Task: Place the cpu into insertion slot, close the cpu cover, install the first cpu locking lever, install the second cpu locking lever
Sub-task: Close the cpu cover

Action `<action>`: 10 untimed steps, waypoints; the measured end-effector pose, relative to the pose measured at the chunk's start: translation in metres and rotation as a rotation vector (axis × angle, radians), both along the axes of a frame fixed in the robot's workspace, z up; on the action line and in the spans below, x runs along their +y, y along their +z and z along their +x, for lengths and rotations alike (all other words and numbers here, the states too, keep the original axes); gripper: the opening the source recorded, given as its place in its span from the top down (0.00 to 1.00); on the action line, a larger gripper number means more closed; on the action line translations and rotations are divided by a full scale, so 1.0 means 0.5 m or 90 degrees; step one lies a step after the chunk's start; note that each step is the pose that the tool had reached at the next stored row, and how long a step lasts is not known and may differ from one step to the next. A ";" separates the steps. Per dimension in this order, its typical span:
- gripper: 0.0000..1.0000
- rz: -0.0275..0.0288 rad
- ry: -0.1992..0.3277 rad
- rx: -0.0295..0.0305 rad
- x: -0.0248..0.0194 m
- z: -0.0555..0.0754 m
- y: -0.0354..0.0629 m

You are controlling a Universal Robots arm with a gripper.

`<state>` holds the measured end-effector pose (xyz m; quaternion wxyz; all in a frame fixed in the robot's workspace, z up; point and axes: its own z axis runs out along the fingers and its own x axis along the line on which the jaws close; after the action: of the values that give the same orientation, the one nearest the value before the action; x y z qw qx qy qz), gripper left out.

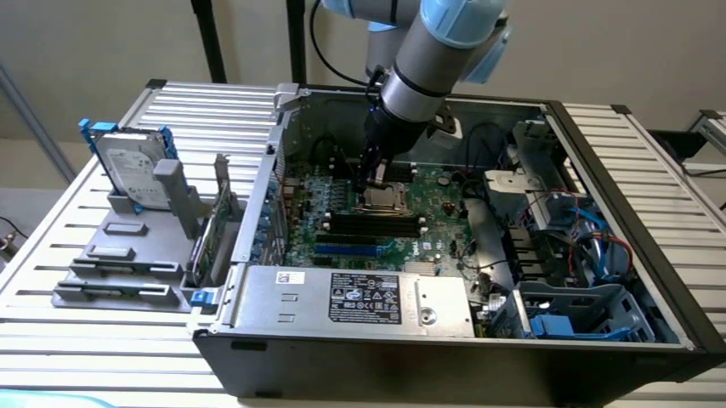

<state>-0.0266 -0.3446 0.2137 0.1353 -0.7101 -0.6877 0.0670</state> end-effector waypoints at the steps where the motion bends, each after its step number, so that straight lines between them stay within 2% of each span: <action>1: 0.89 0.0000 0.000 0.0000 0.0005 0.000 -0.001; 10: 0.89 0.0001 0.000 0.0000 0.0065 0.002 -0.010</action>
<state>-0.0257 -0.3413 0.2086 0.1354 -0.7101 -0.6877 0.0669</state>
